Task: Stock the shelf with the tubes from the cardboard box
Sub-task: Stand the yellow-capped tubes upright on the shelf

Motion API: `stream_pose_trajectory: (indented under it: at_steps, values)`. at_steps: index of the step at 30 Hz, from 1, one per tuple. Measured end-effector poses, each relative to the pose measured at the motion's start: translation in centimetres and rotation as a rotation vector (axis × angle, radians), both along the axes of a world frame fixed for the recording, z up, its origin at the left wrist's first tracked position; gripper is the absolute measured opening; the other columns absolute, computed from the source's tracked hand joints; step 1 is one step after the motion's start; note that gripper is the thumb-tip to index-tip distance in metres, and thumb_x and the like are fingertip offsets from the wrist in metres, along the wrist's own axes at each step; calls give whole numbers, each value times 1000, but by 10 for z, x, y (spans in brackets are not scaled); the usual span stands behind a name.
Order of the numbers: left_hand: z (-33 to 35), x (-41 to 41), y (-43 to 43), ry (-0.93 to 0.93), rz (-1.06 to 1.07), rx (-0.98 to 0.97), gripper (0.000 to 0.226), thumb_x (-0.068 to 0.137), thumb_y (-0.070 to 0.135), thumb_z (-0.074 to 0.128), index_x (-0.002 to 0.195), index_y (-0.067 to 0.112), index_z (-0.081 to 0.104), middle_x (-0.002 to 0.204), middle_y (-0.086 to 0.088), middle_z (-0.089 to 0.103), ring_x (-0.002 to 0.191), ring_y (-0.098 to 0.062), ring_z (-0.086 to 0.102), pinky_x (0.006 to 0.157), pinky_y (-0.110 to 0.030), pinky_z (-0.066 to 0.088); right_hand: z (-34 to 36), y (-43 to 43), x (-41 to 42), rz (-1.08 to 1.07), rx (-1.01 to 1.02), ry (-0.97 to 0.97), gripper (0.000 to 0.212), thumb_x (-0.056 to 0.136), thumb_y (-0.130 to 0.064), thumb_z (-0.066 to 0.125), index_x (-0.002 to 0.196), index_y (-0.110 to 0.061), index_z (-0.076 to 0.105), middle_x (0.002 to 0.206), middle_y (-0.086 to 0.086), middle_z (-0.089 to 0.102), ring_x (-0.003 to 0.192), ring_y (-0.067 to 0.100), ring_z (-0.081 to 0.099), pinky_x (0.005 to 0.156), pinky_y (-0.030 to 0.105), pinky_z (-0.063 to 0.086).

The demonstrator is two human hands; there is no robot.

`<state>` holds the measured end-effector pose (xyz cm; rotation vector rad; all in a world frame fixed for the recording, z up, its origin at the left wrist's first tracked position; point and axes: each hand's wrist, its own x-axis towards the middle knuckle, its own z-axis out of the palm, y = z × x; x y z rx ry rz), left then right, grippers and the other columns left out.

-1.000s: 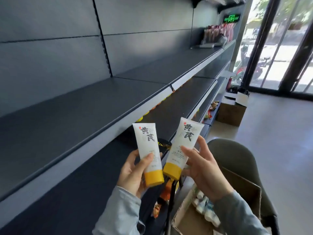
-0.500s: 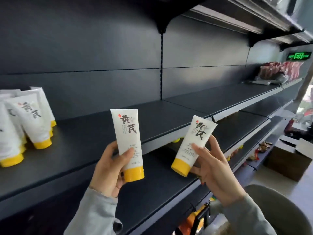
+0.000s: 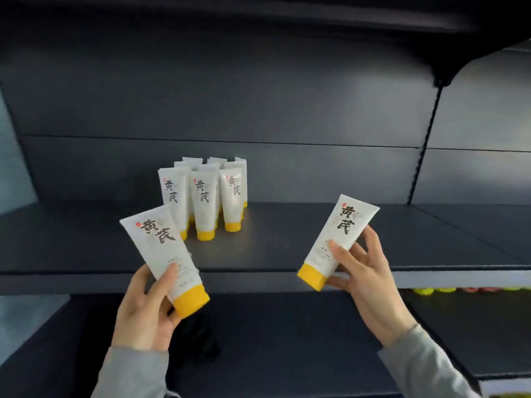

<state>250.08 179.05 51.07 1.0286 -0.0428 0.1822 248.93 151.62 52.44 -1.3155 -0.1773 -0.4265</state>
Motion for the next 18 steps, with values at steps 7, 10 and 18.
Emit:
stream_pose_trajectory:
  at_steps: [7, 10, 18]
  values:
    - [2, 16, 56, 3, 55, -12, 34, 92, 14, 47, 126, 13, 50, 107, -3, 66, 102, -21, 61, 60, -25, 58, 8, 64, 53, 31, -27, -43, 47, 88, -10, 63, 127, -30, 46, 111, 3, 68, 94, 22, 69, 62, 36, 57]
    - [6, 32, 75, 3, 31, 0, 34, 92, 13, 47, 126, 12, 49, 106, -5, 66, 98, -23, 61, 62, -30, 58, 11, 85, 80, -18, -90, -60, 51, 89, -6, 62, 131, -26, 41, 113, 1, 66, 92, 16, 70, 62, 30, 57]
    - [8, 70, 111, -30, -27, 40, 33, 79, 17, 55, 112, 18, 54, 109, -5, 65, 97, -25, 63, 59, -30, 59, -3, 118, 147, -152, -360, -49, 52, 91, -7, 59, 132, -28, 35, 124, -1, 58, 97, 14, 65, 78, 28, 57]
